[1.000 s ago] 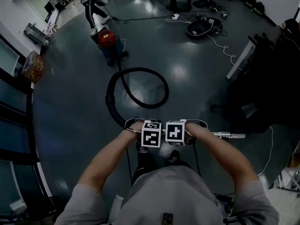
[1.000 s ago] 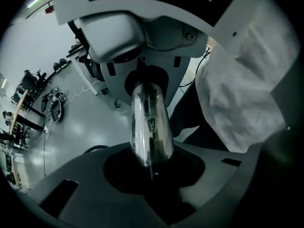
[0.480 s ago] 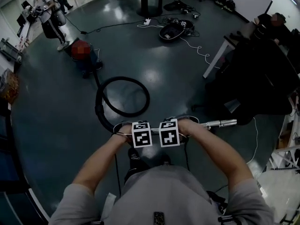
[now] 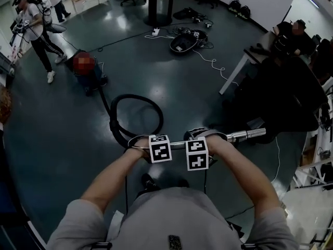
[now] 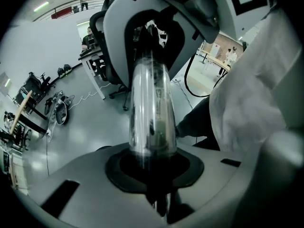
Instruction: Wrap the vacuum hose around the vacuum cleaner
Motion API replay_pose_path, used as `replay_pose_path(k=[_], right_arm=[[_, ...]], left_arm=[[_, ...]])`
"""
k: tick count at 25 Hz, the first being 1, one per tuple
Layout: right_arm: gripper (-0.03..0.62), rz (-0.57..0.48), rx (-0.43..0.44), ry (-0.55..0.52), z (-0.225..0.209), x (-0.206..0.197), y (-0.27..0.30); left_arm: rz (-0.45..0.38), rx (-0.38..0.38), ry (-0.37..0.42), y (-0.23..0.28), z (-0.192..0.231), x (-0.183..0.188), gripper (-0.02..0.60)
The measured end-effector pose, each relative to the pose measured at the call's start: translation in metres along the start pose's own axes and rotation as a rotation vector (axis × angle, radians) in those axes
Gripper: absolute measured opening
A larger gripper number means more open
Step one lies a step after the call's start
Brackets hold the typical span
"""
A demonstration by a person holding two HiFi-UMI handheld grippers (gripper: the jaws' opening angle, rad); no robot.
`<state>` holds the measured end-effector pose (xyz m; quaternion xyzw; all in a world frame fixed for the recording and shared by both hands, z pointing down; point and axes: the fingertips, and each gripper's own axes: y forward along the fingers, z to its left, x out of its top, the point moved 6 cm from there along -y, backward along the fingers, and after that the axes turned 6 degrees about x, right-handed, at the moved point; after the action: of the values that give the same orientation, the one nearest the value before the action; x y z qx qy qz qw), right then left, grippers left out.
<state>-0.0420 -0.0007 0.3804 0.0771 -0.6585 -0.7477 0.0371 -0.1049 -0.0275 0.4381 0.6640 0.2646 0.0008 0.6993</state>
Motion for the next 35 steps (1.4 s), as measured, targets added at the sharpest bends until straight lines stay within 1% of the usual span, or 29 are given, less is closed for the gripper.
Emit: replay_pose_path(k=[3,5,8,10,12,14,16,19,21,22,25,27,30,33,35], right_arm=[[0.171,-0.010,-0.068,-0.007,-0.010,0.010,-0.017],[0.175,-0.022,-0.096,0.015,-0.017,0.015,-0.026],[0.175,-0.059,-0.145,0.088,-0.026,0.016,-0.041],[0.175,-0.120,-0.195,0.164,-0.034,0.016,-0.056],[0.175,-0.203,-0.255,0.261,-0.044,0.015,-0.074],[0.175,-0.297,-0.318,0.375,-0.053,0.012,-0.090],[0.175,-0.396,-0.354,0.503,-0.056,0.009,-0.098],[0.173,-0.588,-0.330,0.672,-0.048,0.007,-0.099],[0.173,-0.699,-0.314,0.741,-0.045,0.008,-0.098],[0.172,-0.733,-0.309,0.763,-0.046,0.009,-0.096],[0.170,-0.777,-0.283,0.793,-0.056,0.019,-0.083],[0.121,-0.821,-0.247,0.816,-0.068,0.030,-0.074],[0.117,-0.924,-0.143,0.854,-0.091,0.047,-0.062],[0.118,-0.979,-0.046,0.871,-0.116,0.059,-0.040],[0.120,-1.013,0.000,0.887,-0.141,0.060,-0.027]], left_arm=[[0.000,0.000,-0.016,-0.007,0.009,-0.016,0.092],[0.000,-0.001,-0.037,-0.009,0.014,-0.028,0.092],[-0.004,0.003,-0.068,-0.012,0.022,-0.045,0.092],[-0.011,0.004,-0.090,-0.014,0.027,-0.055,0.092],[-0.014,0.007,-0.115,-0.014,0.032,-0.067,0.092],[-0.017,0.014,-0.141,-0.014,0.037,-0.078,0.092],[-0.023,0.022,-0.163,-0.014,0.041,-0.088,0.092],[-0.041,0.036,-0.194,-0.016,0.044,-0.099,0.092],[-0.055,0.056,-0.224,-0.021,0.049,-0.104,0.092],[-0.062,0.072,-0.242,-0.024,0.055,-0.106,0.092],[-0.078,0.091,-0.321,-0.033,0.071,-0.119,0.092],[-0.102,0.103,-0.380,-0.043,0.080,-0.130,0.092],[-0.155,0.117,-0.461,-0.055,0.090,-0.140,0.092],[-0.177,0.146,-0.563,-0.060,0.100,-0.151,0.092],[-0.191,0.173,-0.628,-0.062,0.114,-0.154,0.092]])
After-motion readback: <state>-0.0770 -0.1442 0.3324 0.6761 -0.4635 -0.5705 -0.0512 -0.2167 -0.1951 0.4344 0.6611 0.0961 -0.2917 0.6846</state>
